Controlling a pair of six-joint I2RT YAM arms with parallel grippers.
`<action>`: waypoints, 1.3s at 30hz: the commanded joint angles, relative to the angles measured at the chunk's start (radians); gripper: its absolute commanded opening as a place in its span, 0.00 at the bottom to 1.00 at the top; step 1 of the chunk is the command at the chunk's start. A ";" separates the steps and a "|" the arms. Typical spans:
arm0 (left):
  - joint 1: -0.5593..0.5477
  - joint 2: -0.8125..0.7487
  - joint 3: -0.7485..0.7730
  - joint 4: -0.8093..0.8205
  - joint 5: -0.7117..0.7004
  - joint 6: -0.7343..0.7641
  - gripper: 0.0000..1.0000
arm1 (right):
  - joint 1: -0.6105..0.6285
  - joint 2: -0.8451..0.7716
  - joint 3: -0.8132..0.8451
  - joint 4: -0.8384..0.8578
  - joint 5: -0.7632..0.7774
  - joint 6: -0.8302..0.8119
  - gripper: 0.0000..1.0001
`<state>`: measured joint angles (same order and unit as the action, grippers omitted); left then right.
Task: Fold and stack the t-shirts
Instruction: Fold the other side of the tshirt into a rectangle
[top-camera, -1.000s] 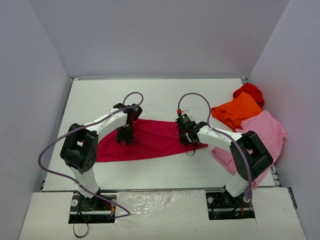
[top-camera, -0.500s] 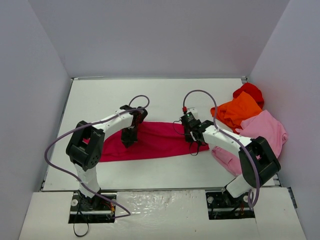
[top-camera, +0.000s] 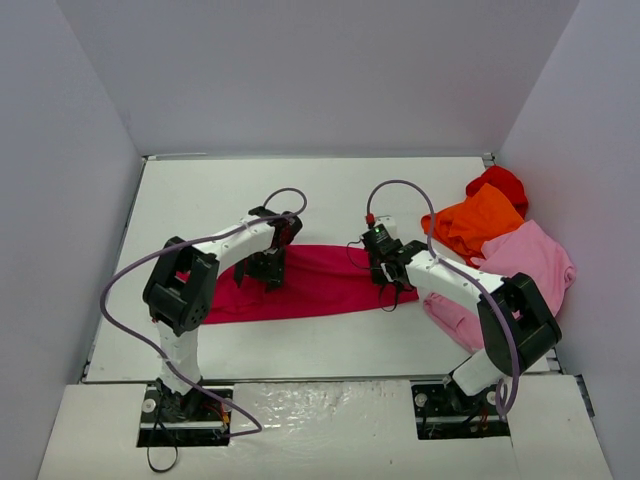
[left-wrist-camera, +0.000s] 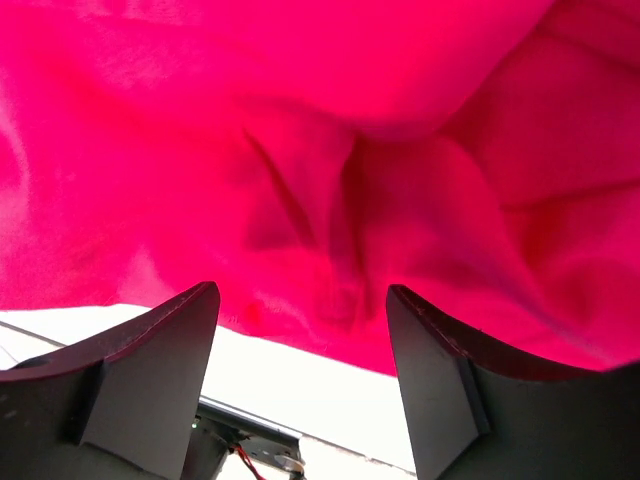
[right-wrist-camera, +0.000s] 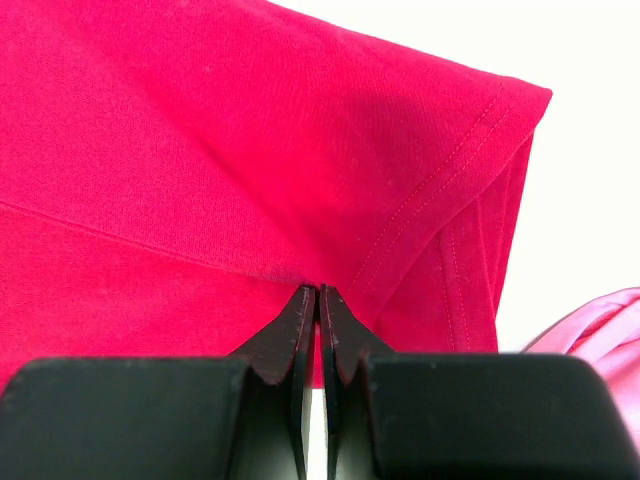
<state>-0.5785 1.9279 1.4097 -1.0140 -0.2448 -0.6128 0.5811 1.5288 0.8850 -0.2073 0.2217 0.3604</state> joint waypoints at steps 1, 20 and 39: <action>-0.011 0.015 0.069 -0.033 -0.037 -0.006 0.65 | -0.014 -0.047 0.027 -0.023 0.036 -0.017 0.00; -0.019 0.002 0.109 -0.243 -0.135 -0.006 0.00 | -0.075 -0.022 0.049 -0.025 0.036 -0.043 0.00; -0.040 -0.004 0.180 -0.457 -0.309 -0.090 0.00 | -0.153 -0.041 0.063 -0.066 0.103 -0.020 0.00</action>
<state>-0.6159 1.9884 1.5436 -1.2909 -0.4905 -0.6746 0.4388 1.5288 0.9018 -0.2482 0.2701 0.3363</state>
